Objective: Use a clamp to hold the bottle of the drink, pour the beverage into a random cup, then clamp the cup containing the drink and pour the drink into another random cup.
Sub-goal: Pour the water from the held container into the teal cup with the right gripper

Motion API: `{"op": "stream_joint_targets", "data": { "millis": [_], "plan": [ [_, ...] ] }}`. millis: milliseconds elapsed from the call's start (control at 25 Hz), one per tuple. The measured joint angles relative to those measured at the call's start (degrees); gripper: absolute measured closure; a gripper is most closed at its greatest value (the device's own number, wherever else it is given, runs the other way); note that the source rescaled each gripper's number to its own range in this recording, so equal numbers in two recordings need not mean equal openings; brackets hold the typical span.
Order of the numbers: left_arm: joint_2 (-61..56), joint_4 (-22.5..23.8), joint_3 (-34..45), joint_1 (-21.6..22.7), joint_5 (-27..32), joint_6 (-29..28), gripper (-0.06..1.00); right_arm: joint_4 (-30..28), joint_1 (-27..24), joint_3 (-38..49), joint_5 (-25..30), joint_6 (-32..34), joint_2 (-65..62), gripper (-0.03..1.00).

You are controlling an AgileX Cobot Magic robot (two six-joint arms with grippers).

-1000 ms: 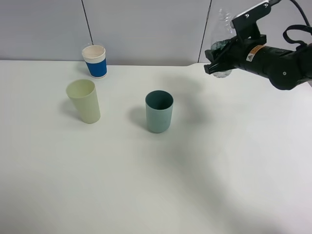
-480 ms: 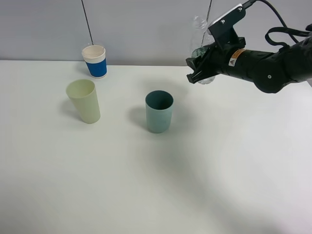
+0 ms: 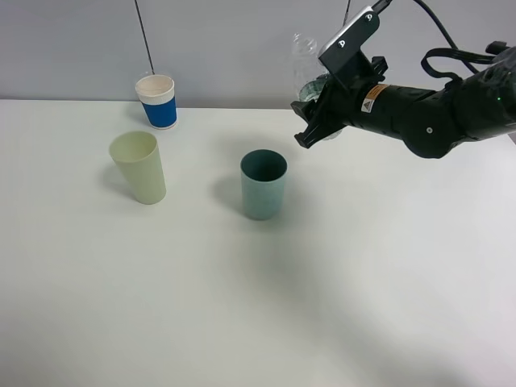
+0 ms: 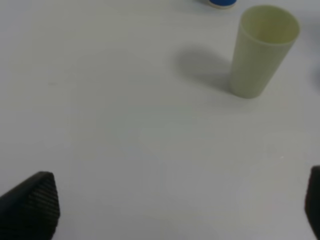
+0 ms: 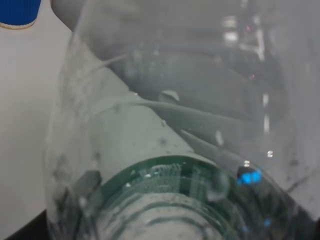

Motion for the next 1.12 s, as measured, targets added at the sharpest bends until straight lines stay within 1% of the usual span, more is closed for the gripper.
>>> {"op": "stream_joint_targets", "data": {
  "millis": [120,160,400,520,680,800,920,1120],
  "plan": [
    [0.0,0.0,0.0,0.0,0.0,0.0,-0.06,-7.08,0.02,0.0,0.43,1.72,0.0,0.92],
    [0.0,0.0,0.0,0.0,0.0,0.0,-0.06,-9.75,0.02,-0.21,1.31,2.41,0.0,0.92],
    [0.0,0.0,0.0,0.0,0.0,0.0,-0.06,-25.09,0.02,-5.24,10.8,9.29,0.0,0.92],
    [0.0,0.0,0.0,0.0,0.0,0.0,-0.06,-31.5,0.06,-7.81,13.9,11.76,0.0,0.92],
    [0.0,0.0,0.0,0.0,0.0,0.0,-0.06,-37.89,0.78,-10.13,17.7,11.97,0.0,0.92],
    [0.0,0.0,0.0,0.0,0.0,0.0,-0.06,-42.19,1.21,-10.95,19.61,10.44,0.0,0.92],
    [0.0,0.0,0.0,0.0,0.0,0.0,-0.06,-44.96,1.21,-11.06,20.43,8.06,0.0,0.92],
    [0.0,0.0,0.0,0.0,0.0,0.0,-0.06,-47.95,1.21,-11.06,20.82,4.23,0.0,0.92]
  ]
}}
